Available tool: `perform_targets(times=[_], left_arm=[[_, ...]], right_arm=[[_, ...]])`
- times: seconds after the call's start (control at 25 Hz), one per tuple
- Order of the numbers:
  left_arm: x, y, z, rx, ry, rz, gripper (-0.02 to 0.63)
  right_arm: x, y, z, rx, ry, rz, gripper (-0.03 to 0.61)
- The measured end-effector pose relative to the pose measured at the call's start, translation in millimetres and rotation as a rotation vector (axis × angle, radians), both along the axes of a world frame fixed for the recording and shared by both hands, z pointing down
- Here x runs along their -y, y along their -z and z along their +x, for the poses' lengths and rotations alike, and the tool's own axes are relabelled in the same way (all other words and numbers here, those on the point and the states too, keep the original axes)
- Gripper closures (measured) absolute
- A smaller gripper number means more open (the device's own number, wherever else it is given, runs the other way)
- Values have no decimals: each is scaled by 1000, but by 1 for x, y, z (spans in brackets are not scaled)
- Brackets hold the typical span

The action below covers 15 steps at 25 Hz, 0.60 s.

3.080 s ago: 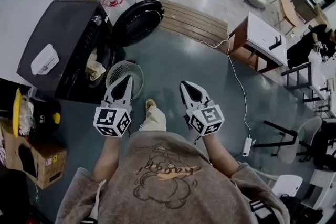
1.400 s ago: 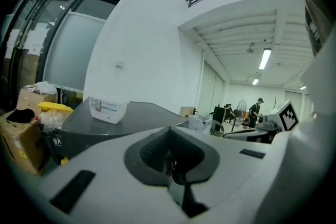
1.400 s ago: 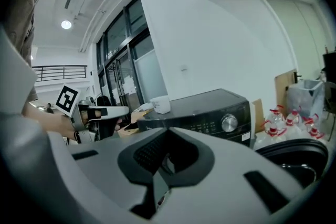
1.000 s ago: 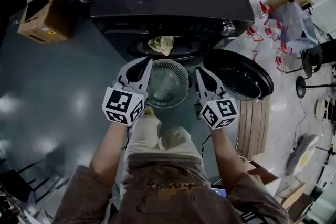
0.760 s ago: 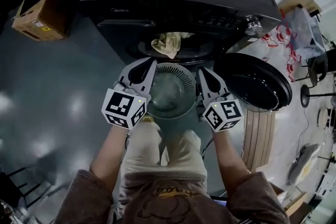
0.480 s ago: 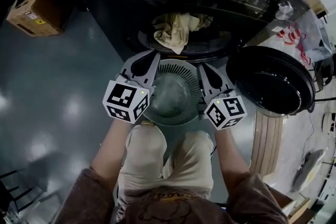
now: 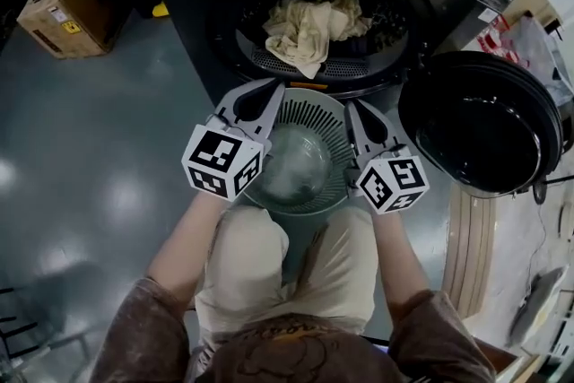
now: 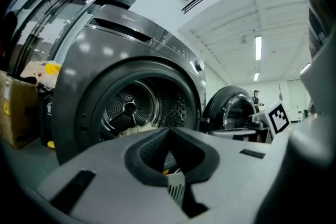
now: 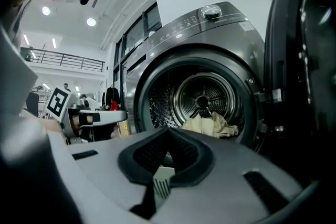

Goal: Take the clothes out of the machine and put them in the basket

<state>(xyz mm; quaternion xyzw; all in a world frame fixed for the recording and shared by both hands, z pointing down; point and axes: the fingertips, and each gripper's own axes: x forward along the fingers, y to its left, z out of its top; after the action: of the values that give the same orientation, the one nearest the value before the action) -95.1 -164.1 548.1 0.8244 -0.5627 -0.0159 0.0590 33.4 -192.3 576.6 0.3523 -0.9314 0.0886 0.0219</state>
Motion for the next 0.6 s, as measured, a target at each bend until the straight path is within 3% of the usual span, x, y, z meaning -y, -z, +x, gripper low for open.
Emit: perform_targets(times=[0.44, 0.6], left_arm=[[0, 3, 7, -17, 82, 16, 604], [7, -2, 9, -17, 84, 3, 496]], right_arm=[[-16, 4, 15, 32, 25, 10, 581], [-14, 6, 21, 40, 17, 13, 581]])
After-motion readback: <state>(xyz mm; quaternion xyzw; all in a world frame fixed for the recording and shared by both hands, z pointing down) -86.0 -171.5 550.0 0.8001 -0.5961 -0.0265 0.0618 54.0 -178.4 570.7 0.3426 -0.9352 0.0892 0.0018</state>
